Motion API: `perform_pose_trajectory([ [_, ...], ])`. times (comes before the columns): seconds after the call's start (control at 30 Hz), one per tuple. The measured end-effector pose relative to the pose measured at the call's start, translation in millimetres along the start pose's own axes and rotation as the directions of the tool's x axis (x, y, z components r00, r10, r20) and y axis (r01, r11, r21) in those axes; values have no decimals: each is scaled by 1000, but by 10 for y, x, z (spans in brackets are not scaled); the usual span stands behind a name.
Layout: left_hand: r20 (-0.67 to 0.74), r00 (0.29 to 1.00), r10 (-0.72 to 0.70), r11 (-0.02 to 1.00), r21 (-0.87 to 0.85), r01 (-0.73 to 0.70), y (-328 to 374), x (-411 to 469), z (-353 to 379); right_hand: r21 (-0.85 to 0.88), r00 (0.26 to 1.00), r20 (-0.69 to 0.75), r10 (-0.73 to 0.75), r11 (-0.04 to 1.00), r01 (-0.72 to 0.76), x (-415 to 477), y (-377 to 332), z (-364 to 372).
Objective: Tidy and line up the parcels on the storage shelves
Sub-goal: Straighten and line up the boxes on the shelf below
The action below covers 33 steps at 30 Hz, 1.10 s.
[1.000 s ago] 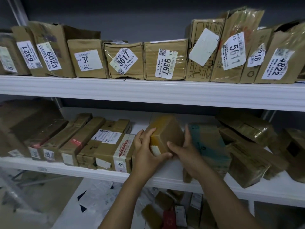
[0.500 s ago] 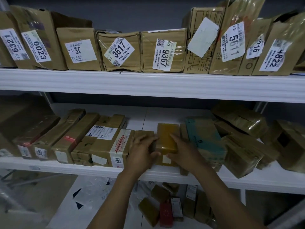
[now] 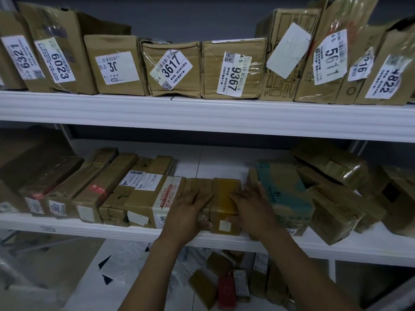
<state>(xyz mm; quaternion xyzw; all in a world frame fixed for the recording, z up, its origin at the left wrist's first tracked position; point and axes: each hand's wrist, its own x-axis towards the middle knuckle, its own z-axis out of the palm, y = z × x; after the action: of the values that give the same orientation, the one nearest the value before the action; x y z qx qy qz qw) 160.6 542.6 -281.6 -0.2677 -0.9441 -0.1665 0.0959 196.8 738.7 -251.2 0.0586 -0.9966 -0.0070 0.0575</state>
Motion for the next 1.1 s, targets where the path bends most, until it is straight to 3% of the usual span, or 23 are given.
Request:
perform_pose_trajectory([
  [0.2, 12, 996, -93, 987, 135, 90, 198, 21, 74, 96, 1000, -21, 17, 995, -15, -156, 63, 51],
  [0.3, -31, 994, -108, 991, 81, 110, 234, 50, 101, 195, 970, -210, 124, 977, -83, -349, 189, 74],
  [0.43, -54, 991, -122, 991, 49, 125, 269, 50, 162, 211, 835, -465, 295, 953, -219, -554, 272, 155],
  [0.63, -50, 992, -116, 992, 53, 119, 274, 12, 184, 304, 901, -176, 398, 892, -335, -599, 146, 139],
  [0.83, 129, 986, -107, 992, 78, 98, 335, 5, 12, 342, 874, -220, 434, 873, -347, -598, 53, 33],
  [1.0, 63, 992, -108, 976, -183, 117, 447, -47, -111, 391, 790, -375, 484, 856, -339, -628, 61, -153],
  [1.1, 15, 992, -122, 923, -366, 119, 555, -69, -262, 453, 733, -498, 463, 860, -236, -574, 54, -212],
])
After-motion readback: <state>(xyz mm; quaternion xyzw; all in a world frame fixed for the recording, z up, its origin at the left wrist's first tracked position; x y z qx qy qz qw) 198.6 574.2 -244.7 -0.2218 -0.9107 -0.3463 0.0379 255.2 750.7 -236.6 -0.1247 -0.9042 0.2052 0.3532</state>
